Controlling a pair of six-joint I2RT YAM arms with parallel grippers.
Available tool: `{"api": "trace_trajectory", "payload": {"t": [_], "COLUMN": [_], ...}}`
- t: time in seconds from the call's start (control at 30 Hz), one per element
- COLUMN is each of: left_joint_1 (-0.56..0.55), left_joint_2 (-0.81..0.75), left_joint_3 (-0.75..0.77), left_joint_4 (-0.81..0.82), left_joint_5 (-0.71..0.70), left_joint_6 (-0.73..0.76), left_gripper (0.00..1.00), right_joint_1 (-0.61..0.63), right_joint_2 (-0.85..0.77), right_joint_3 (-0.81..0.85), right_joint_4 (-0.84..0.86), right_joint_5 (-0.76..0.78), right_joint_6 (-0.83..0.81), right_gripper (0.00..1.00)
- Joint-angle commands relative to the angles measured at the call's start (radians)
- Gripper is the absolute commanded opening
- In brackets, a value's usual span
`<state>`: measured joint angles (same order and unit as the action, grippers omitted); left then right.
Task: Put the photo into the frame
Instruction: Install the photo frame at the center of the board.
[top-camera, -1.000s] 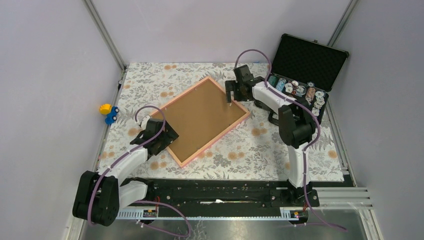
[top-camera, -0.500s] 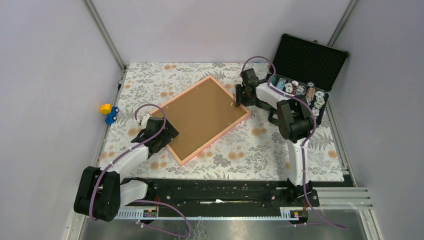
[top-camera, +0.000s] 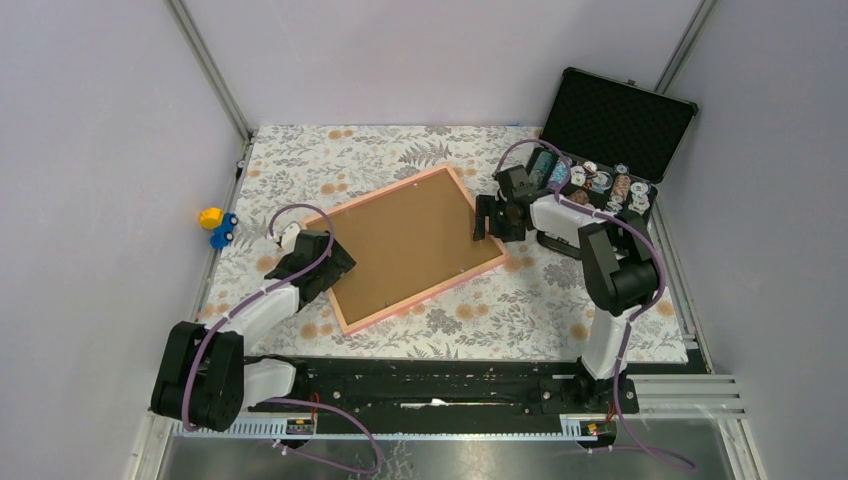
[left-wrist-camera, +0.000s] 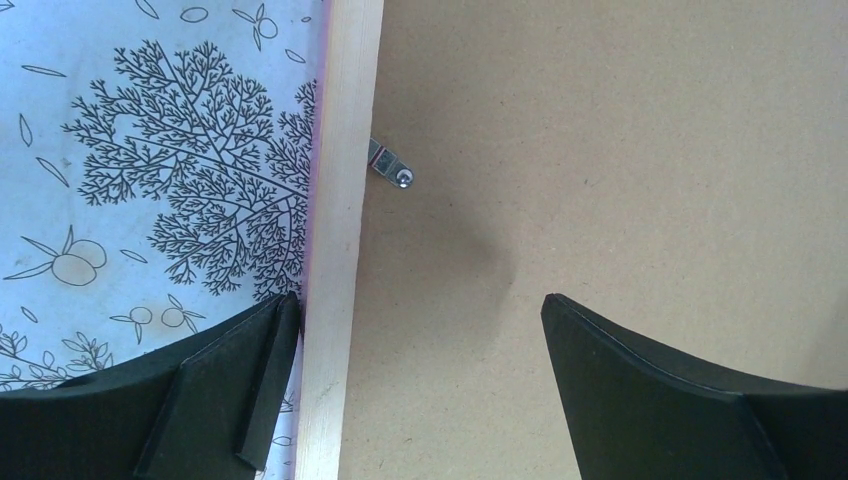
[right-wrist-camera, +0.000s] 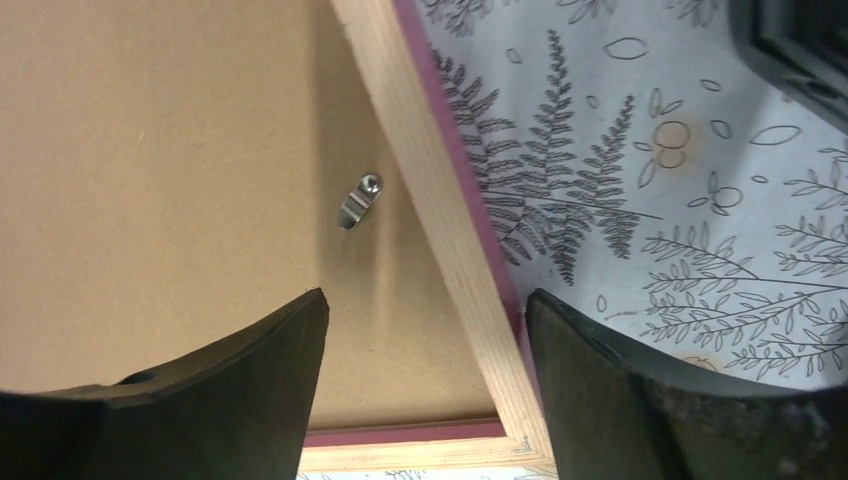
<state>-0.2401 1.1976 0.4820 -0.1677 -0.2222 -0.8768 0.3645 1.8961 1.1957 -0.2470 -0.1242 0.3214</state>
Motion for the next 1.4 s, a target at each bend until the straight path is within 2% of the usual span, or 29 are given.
{"api": "trace_trajectory", "payload": {"t": [0.0,0.27,0.37,0.6,1.1,1.23,1.37], "left_joint_1": [0.001,0.001,0.001,0.001,0.001,0.001,0.001], "left_joint_2": [-0.016,-0.102,-0.088,-0.069,-0.064,-0.061,-0.055], "left_joint_3": [-0.013,-0.066,-0.060,-0.050,-0.049,-0.047,-0.045], "left_joint_4": [0.047,0.065,0.064,0.064,0.068,0.068,0.069], "left_joint_5": [0.031,0.017,0.019,0.024,0.028,0.030,0.032], "left_joint_6": [-0.027,-0.048,-0.046,-0.041,-0.040,-0.038,-0.037], "left_gripper": [0.98,0.98,0.98,0.99,0.98,0.98,0.98], "right_joint_1": [0.018,0.020,0.022,0.034,0.072,0.076,0.075], "right_joint_2": [-0.017,0.049,0.078,0.131,0.208,0.221,0.229], "right_joint_3": [0.043,0.189,0.227,0.295,0.360,0.367,0.379], "right_joint_4": [-0.123,-0.191,-0.207,-0.249,-0.286,-0.293,-0.304], "right_joint_5": [0.015,0.019,0.046,0.113,0.212,0.223,0.219], "right_joint_6": [-0.002,0.027,0.032,0.041,0.036,0.033,0.028], "right_gripper": [0.84,0.95,0.95,0.86,0.76,0.68,0.50]}}
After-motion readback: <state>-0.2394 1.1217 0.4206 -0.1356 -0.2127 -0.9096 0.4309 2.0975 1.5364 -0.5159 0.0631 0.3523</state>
